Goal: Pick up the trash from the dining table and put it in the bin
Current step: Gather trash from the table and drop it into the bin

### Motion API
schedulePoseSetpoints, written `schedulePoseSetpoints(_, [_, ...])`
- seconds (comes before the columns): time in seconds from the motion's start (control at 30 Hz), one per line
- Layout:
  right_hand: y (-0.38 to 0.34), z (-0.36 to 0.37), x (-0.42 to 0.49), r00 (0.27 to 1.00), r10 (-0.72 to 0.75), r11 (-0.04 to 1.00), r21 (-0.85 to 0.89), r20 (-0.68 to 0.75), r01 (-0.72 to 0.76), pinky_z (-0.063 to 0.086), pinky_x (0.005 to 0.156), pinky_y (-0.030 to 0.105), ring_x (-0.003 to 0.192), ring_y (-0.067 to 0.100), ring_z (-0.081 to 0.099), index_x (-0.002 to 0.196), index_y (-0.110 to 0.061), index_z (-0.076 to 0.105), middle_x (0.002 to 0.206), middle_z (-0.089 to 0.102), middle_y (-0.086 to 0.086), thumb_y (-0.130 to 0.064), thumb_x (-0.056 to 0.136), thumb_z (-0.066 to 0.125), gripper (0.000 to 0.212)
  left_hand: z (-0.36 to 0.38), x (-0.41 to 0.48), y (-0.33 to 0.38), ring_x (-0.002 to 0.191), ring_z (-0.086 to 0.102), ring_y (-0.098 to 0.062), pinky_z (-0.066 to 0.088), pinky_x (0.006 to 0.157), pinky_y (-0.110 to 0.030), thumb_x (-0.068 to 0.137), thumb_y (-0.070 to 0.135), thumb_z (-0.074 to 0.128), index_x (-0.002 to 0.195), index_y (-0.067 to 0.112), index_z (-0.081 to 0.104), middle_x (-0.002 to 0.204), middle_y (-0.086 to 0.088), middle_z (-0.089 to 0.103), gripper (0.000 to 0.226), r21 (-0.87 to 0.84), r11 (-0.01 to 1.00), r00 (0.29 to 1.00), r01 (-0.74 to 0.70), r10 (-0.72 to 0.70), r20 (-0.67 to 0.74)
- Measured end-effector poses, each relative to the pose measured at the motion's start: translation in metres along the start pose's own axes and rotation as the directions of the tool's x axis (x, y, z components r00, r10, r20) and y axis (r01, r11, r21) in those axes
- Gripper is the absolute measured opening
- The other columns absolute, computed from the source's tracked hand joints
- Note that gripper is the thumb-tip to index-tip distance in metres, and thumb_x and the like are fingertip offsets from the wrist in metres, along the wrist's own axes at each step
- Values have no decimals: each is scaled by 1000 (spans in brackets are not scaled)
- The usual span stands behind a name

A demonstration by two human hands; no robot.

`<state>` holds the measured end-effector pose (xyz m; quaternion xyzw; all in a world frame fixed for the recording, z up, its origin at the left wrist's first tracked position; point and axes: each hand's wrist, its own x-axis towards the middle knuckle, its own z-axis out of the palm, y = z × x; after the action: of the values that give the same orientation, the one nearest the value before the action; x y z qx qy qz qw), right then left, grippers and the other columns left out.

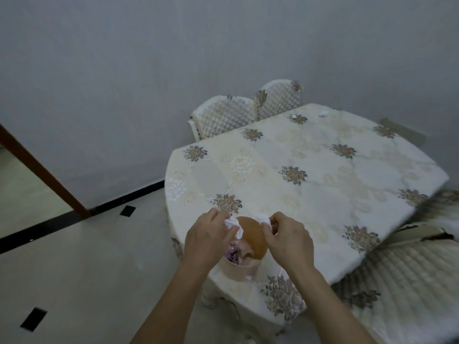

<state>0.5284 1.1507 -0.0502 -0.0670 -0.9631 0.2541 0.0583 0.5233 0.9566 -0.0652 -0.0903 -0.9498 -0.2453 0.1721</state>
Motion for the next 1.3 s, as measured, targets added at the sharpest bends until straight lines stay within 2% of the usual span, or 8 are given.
schedulePoseSetpoints(0.07, [-4,3,3,999,-17,999,-34,31,18,53,62,34,74,20,61,88,-27,59,80,65,-8,-48,91,49,24,5,4,-3,84,60,-19,50,68,-31,83,48,62,102,21,67,94,3,63,34,44,999,999,-5,3,48])
schedulePoseSetpoints(0.13, [-3,8,4,996,-44,995,-85,80,51,52,66,34,85,20,62,98,-28,61,90,67,-8,-53,92,47,29,9,6,-5,97,58,-21,49,76,-35,78,56,68,114,25,66,106,4,63,48,108,994,986,32,-49,159])
schedulePoseSetpoints(0.2, [1,13,3,990,-110,983,-140,88,121,52,70,35,96,20,59,108,-27,61,100,66,-7,-55,92,46,35,12,6,-8,104,57,-21,48,77,-37,75,64,65,118,29,63,115,6,62,56,208,978,980,22,-62,189])
schedulePoseSetpoints(0.37, [15,19,5,933,-354,898,-256,62,358,52,76,37,101,24,60,112,-22,65,104,67,-2,-47,84,52,40,13,2,-9,108,62,-22,51,75,-41,70,63,70,112,27,66,119,3,66,55,274,959,993,-68,37,116])
schedulePoseSetpoints(0.67, [7,1,11,890,-457,870,-209,2,447,51,80,39,106,23,60,114,-20,66,109,66,-1,-38,75,62,44,5,11,16,109,62,-20,51,83,-41,76,56,60,114,25,64,116,4,68,49,233,966,993,-115,106,51])
schedulePoseSetpoints(0.8, [11,-11,14,891,-453,875,-202,-25,439,50,82,39,107,23,59,116,-20,65,110,65,-1,-38,76,65,43,-5,21,32,108,61,-19,48,84,-40,78,54,50,113,26,66,115,7,68,48,224,967,992,-124,117,45])
schedulePoseSetpoints(1.03, [39,-50,5,934,-350,909,-264,-68,322,50,84,40,108,24,58,119,-20,63,113,64,0,-41,81,55,44,2,35,64,112,59,-21,49,87,-44,80,57,49,121,24,63,119,4,66,54,187,965,981,-183,166,103])
schedulePoseSetpoints(1.3, [91,-88,-35,973,-113,949,-312,-203,45,50,89,44,109,27,58,122,-19,61,115,63,3,-39,82,61,44,30,40,121,114,58,-23,49,87,-43,83,55,47,126,23,60,122,3,65,55,62,908,901,-415,401,164])
